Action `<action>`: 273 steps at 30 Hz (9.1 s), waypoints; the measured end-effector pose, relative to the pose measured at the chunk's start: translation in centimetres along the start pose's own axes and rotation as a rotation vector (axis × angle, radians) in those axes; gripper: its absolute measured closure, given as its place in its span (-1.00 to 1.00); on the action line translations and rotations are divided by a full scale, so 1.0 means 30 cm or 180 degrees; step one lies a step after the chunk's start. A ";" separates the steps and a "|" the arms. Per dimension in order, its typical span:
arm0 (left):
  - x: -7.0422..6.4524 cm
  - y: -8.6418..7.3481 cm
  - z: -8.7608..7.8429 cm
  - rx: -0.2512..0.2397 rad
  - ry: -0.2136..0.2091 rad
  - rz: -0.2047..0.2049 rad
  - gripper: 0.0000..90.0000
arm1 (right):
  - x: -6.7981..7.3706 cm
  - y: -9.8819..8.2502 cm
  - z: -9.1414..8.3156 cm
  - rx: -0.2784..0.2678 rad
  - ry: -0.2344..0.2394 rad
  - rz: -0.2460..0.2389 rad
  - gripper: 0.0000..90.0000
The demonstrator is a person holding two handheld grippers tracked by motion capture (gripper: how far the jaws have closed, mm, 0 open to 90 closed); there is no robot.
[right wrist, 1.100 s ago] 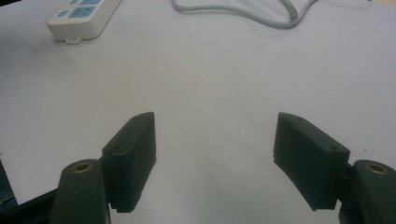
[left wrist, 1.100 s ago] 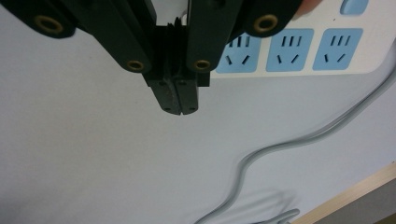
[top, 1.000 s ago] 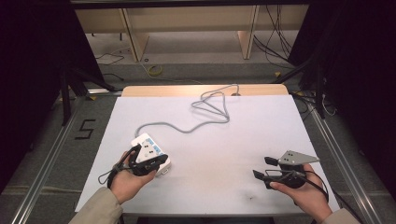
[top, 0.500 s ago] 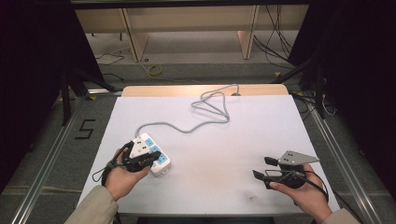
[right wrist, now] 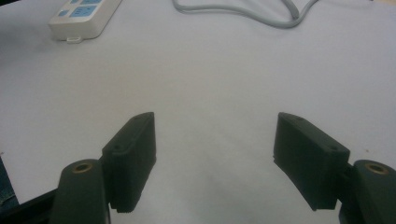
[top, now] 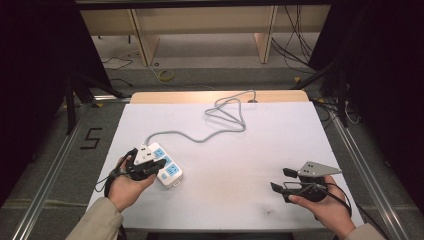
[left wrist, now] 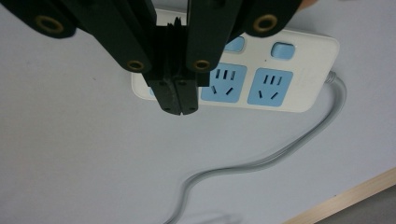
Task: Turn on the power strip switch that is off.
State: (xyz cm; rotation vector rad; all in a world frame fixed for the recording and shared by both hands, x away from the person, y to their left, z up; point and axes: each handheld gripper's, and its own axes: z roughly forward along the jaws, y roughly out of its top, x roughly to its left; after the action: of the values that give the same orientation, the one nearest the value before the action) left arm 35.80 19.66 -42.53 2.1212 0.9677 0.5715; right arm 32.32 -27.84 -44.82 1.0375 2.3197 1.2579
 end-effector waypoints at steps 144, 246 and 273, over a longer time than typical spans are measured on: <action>0.213 -0.018 0.121 0.0588 0.0465 -0.0173 1.00 | 0.001 -0.002 0.004 0.0035 -0.0013 -0.0009 -0.33; 0.204 -0.003 0.160 0.0907 0.0403 -0.0358 1.00 | 0.007 -0.001 -0.001 0.0038 0.0003 -0.0033 -0.32; 0.205 0.005 0.165 0.0972 0.0405 -0.0395 1.00 | 0.009 0.000 -0.003 0.0034 -0.0006 -0.0046 -0.32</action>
State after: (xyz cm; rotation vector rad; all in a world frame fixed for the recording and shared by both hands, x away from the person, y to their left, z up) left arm 42.84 22.25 -45.00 2.2902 1.3191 0.5283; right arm 32.06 -27.70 -44.75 1.0231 2.3308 1.2400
